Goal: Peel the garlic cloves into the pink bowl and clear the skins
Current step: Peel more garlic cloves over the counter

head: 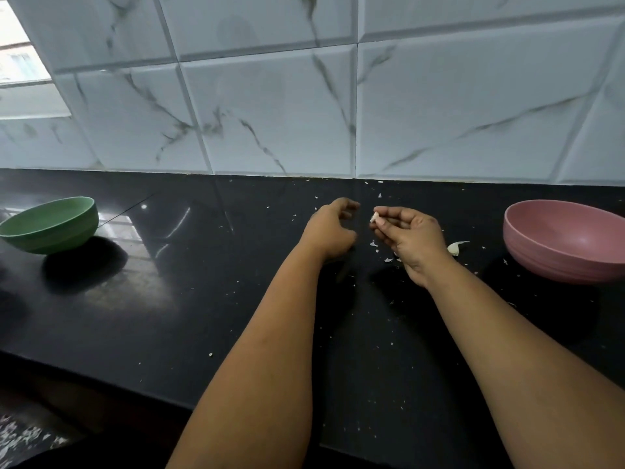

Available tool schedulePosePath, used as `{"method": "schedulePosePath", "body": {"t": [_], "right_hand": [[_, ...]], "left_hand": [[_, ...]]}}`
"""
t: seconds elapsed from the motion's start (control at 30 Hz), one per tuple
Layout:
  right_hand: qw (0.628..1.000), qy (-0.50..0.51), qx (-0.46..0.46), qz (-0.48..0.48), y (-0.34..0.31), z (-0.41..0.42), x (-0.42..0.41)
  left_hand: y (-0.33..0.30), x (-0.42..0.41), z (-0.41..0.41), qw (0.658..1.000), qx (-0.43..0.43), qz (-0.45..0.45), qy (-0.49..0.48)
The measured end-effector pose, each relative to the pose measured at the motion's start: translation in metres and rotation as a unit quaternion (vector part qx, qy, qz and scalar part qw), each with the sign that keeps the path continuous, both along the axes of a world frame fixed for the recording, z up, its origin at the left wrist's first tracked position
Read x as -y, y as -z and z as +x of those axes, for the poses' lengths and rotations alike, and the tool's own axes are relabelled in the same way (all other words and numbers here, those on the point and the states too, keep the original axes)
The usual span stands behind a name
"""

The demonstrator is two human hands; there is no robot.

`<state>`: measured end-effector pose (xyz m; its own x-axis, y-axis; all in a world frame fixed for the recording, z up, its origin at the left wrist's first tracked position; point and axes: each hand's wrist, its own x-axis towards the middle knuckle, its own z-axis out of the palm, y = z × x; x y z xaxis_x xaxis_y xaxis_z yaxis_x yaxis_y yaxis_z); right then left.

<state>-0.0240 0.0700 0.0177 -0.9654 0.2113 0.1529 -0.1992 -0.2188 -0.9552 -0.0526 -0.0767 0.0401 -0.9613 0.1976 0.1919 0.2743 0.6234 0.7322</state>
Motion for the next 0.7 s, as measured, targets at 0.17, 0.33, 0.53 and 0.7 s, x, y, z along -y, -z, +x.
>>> {"method": "schedulePosePath", "body": {"t": [0.17, 0.33, 0.53, 0.7], "right_hand": [[1.0, -0.009, 0.003, -0.002, -0.002, 0.0007, -0.0003], [1.0, 0.005, 0.006, 0.024, -0.0004, -0.0002, -0.0006], [0.998, 0.014, -0.003, 0.053, -0.0003, -0.0003, -0.0003], [0.997, 0.011, -0.003, 0.071, 0.0003, -0.0004, -0.0022]], "left_hand": [[-0.0033, -0.0027, 0.0059, 0.994, -0.063, 0.084, 0.013], [-0.0056, -0.0027, 0.0074, 0.996, -0.05, 0.071, 0.024], [-0.0044, -0.005, 0.0072, 0.997, -0.041, 0.068, 0.012], [-0.0047, -0.0069, 0.0092, 0.998, -0.05, 0.047, 0.008]]}}
